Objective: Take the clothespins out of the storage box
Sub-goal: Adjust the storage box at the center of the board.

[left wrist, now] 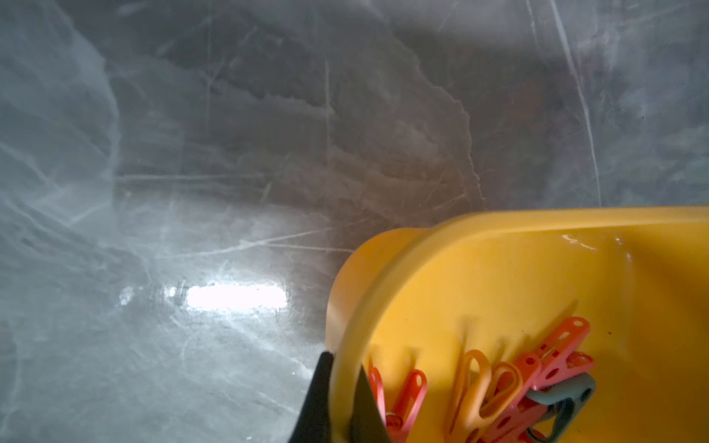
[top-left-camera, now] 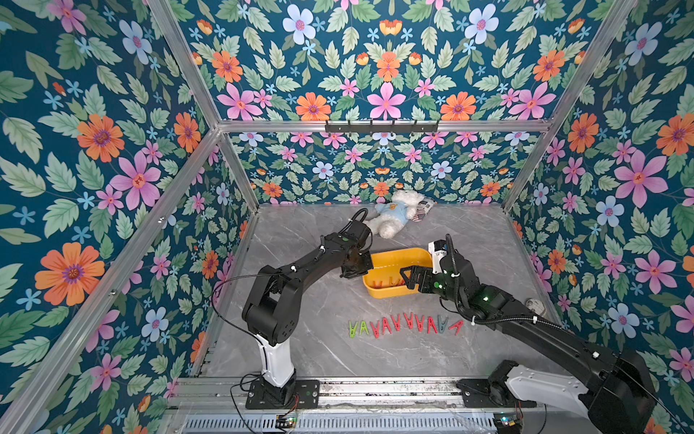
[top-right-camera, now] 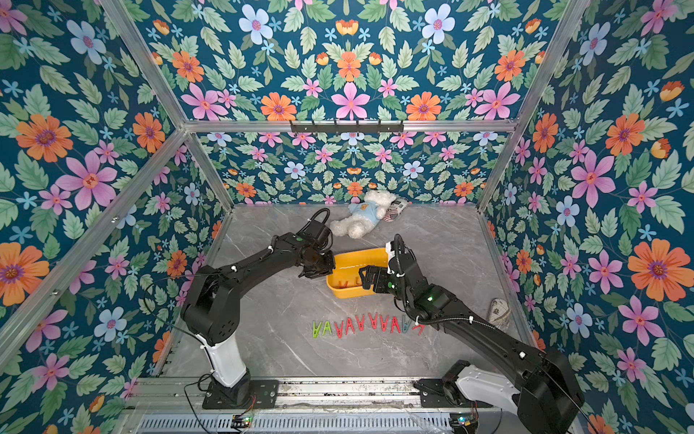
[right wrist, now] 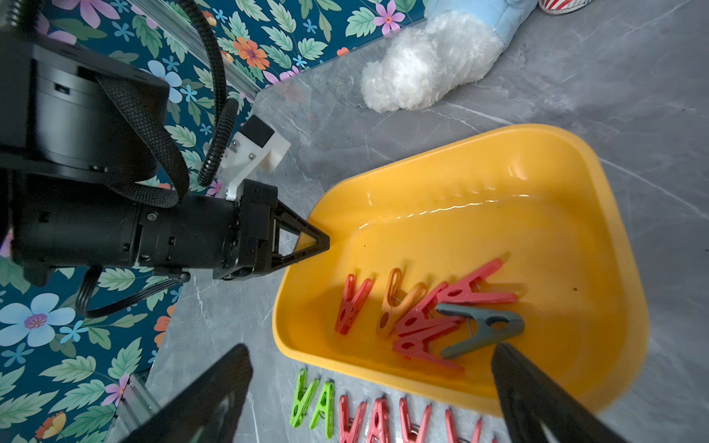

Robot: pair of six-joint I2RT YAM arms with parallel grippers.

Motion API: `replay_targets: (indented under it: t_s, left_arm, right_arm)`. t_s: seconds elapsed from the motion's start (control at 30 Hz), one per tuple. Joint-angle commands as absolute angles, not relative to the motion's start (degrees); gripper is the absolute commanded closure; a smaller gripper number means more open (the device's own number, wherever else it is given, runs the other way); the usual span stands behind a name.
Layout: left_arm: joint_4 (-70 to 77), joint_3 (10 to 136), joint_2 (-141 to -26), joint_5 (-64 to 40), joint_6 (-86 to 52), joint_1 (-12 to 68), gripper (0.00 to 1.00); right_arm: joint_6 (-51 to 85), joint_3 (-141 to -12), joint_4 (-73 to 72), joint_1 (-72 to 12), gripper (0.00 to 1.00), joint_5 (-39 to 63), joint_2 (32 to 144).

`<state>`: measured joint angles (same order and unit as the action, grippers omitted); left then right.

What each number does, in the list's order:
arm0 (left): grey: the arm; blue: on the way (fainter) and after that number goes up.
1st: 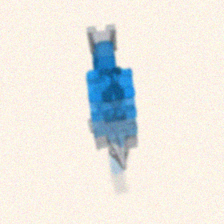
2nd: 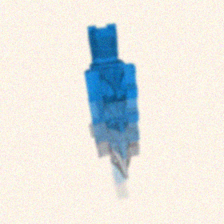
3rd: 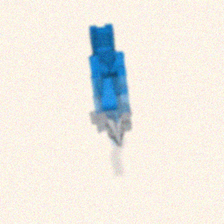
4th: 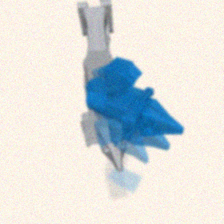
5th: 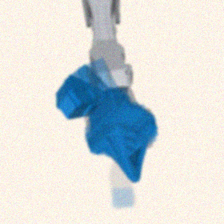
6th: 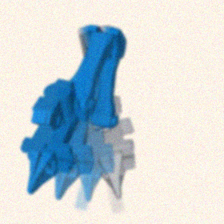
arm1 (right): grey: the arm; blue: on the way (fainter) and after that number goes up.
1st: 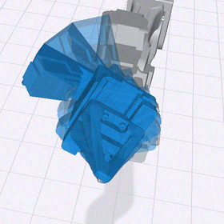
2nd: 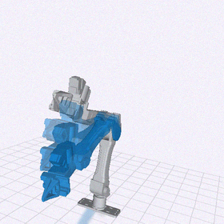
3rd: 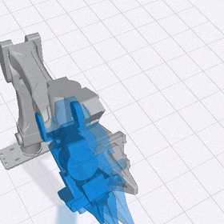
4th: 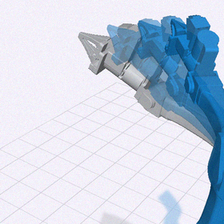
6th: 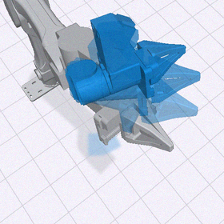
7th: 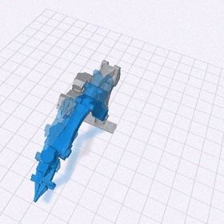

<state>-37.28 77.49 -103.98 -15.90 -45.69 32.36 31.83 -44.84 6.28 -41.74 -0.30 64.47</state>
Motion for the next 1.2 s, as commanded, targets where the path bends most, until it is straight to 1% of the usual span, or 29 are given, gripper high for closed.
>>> replay_targets:
  t_s: [0.0, 0.17, 0.33, 0.47, 0.57, 0.7, 0.87, 1.0, 1.17]
  left_arm:
    - [-33.6, 74.6, -102.5, -25.3, -52.2, 31.1, 1.00]
    - [-27.2, 68.8, -99.8, -31.6, -58.1, 30.1, 1.00]
    - [-28.1, 68.4, -99.4, -30.6, -57.5, 29.9, 1.00]
    - [-32.3, 70.0, -99.6, -25.7, -53.9, 29.9, 1.00]
    - [-36.1, 72.1, -99.8, -18.5, -49.1, 30.0, 1.00]
    - [-36.2, 72.1, -99.8, -9.2, -43.9, 30.1, 1.00]
    - [-30.1, 69.5, -99.5, -4.7, -38.3, 30.5, 1.00]
    - [-29.4, 70.3, -101.4, -2.0, -34.2, 31.0, 1.00]
    - [-27.5, 70.1, -102.7, 0.1, -32.3, 32.0, 1.00]
  right_arm:
    - [32.3, -44.8, 5.4, -41.8, 0.01, -1.1, 64.0]
    - [32.8, -43.8, 4.5, -41.8, 0.01, -0.8, 62.9]
    - [33.2, -43.1, 4.2, -41.8, 0.01, -0.8, 62.5]
    - [33.6, -42.7, 4.2, -41.8, 0.01, -0.8, 62.3]
    - [33.8, -42.5, 4.4, -41.8, 0.01, -0.8, 62.1]
    - [34.1, -42.6, 4.3, -41.8, 0.01, -0.4, 62.7]
    - [34.2, -43.3, 4.7, -41.8, 0.01, 0.0, 63.9]
    - [33.9, -44.1, 5.3, -41.7, 0.01, 0.0, 64.8]
    - [33.7, -45.4, 6.5, -41.8, 0.01, 0.0, 67.1]
